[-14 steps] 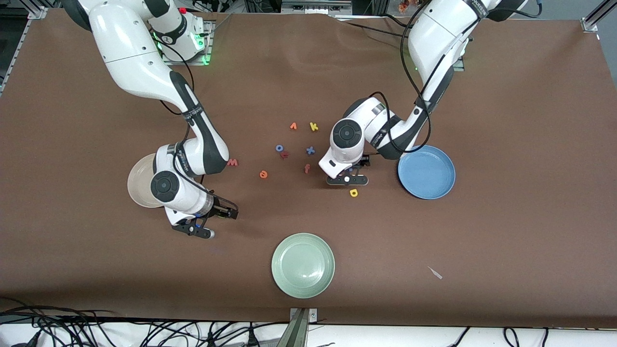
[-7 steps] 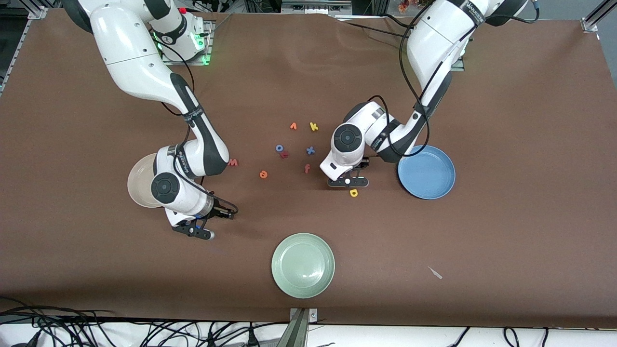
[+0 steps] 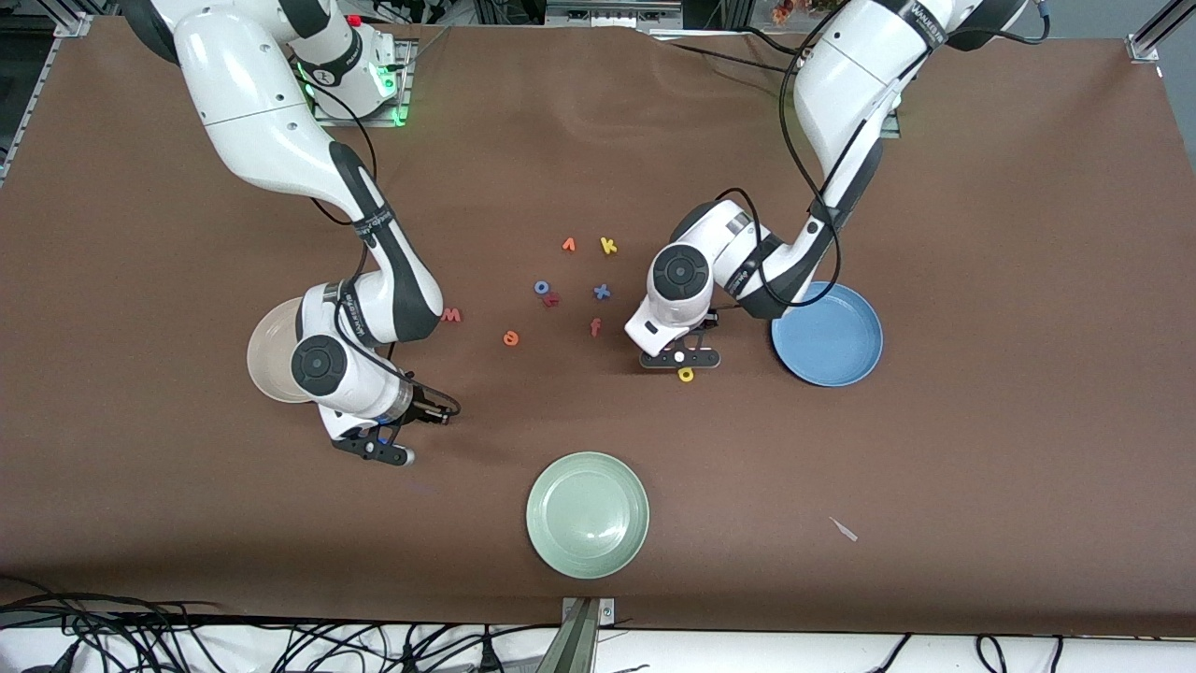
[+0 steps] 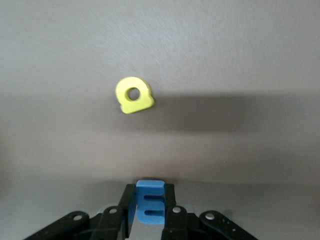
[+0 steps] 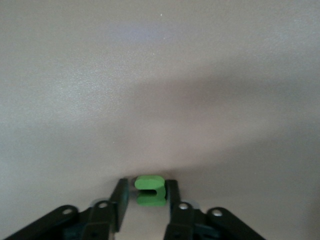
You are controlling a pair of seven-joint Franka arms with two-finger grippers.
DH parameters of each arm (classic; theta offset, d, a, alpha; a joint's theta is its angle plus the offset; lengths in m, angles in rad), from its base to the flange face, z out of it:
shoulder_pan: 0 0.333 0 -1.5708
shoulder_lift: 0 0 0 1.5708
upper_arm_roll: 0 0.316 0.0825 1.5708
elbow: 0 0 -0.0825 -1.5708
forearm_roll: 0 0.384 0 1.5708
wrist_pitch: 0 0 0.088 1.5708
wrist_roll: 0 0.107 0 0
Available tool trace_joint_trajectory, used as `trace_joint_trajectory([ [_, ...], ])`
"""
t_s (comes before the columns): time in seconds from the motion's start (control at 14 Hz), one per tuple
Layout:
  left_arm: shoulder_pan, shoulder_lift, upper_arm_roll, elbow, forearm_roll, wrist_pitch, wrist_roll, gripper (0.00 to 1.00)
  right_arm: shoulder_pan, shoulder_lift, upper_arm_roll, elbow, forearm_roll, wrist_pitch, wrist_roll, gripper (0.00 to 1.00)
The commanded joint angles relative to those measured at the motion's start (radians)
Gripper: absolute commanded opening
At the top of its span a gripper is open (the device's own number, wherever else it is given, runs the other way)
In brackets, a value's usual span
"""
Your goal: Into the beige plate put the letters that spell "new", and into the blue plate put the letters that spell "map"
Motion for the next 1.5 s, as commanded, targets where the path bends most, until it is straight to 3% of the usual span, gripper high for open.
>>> trace_joint_trajectory([
  [0.0, 0.012, -0.093, 0.0, -0.004, 0.037, -0.104, 0.002, 0.05, 0.0, 0.039, 0.007, 0.034, 0.002, -0.005, 0.017, 0.24],
  [0.21, 0.087, -0.144, 0.001, -0.005, 0.039, -0.198, 0.133, 0.05, 0.0, 0.039, 0.007, 0.034, 0.007, -0.007, 0.015, 0.08],
  [0.36, 0.153, -0.161, 0.001, -0.007, 0.039, -0.246, 0.271, 0.05, -0.001, 0.034, 0.007, 0.034, 0.005, -0.017, 0.015, 0.08],
  [0.57, 0.245, -0.17, 0.001, -0.016, 0.039, -0.286, 0.425, 0.06, -0.004, 0.011, 0.004, 0.081, -0.003, -0.158, 0.006, 0.08],
  [0.79, 0.296, -0.156, 0.002, -0.048, 0.083, -0.292, 0.449, 0.06, -0.001, -0.045, -0.023, 0.06, -0.019, -0.226, -0.067, 0.09],
  [0.93, 0.297, -0.134, 0.002, -0.076, 0.146, -0.284, 0.447, 0.06, -0.001, -0.093, -0.053, 0.006, -0.021, -0.255, -0.132, 0.11],
  [1.22, 0.326, -0.078, 0.002, -0.093, 0.181, -0.249, 0.447, 0.13, -0.001, -0.268, -0.108, -0.24, -0.023, -0.196, -0.297, 0.11],
  [1.29, 0.329, -0.078, 0.002, -0.097, 0.181, -0.238, 0.439, 0.33, -0.001, -0.301, -0.125, -0.3, -0.021, -0.163, -0.34, 0.13],
  [1.36, 0.329, -0.078, 0.002, -0.094, 0.18, -0.238, 0.436, 0.63, -0.001, -0.334, -0.138, -0.36, -0.021, -0.128, -0.376, 0.14],
  [1.43, 0.329, -0.087, -0.001, -0.088, 0.175, -0.24, 0.438, 0.82, -0.001, -0.361, -0.149, -0.426, -0.021, -0.078, -0.414, 0.15],
])
